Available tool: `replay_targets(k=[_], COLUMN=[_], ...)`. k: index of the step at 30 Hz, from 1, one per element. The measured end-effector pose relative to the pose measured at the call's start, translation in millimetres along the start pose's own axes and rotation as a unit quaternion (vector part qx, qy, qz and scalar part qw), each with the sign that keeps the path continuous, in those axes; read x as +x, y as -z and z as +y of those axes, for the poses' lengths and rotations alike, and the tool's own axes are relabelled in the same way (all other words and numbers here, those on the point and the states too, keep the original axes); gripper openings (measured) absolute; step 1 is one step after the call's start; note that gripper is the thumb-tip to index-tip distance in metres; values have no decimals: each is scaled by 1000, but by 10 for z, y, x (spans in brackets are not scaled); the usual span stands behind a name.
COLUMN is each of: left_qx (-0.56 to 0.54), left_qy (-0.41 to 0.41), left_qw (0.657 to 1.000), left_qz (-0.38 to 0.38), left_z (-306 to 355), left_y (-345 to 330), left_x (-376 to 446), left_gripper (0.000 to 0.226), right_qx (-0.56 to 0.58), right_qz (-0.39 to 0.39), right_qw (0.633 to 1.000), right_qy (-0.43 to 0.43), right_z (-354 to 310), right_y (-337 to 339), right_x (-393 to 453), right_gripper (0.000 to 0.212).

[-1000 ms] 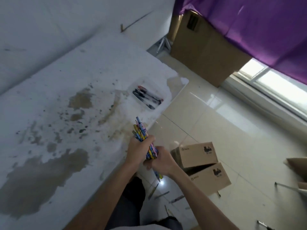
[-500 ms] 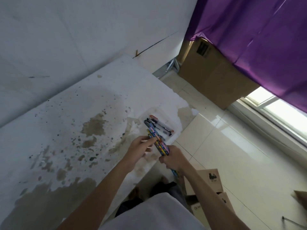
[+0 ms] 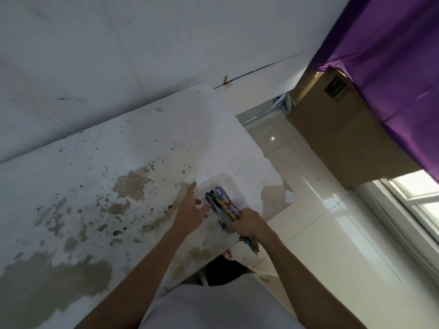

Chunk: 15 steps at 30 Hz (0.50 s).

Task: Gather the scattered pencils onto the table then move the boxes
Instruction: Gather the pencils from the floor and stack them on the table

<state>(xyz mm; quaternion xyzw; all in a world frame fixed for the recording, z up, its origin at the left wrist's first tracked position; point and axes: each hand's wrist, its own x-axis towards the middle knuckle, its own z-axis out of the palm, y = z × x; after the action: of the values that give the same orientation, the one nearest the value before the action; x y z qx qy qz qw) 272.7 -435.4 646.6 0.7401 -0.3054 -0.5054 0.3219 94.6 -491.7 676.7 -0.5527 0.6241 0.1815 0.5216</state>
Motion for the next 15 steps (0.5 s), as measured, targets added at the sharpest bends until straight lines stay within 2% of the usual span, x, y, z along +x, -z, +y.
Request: replay_targets(k=[4,8,9,15], left_qx=[36,70,71,62], left_qy=[7,-7,-5,14], left_qw=[999,997,997,998], left_qz=[-23,-16,-15,-26], left_z=[56,0,-10,-6], left_y=[-80,-90,-88,-82], left_x=[8,35,41,101], left_gripper=[80,72,71,66], right_qx=[76,60,55,13], right_qz=[-29,-50,-50,-20], right_qw=[997,997,997,1000], right_qy=[-13,-2,1,-3], right_z=[-69,-105,-82,-278], right_y=[83,82,60,60], right_x=[97,318,402,372], right_gripper=[40,80,84,52])
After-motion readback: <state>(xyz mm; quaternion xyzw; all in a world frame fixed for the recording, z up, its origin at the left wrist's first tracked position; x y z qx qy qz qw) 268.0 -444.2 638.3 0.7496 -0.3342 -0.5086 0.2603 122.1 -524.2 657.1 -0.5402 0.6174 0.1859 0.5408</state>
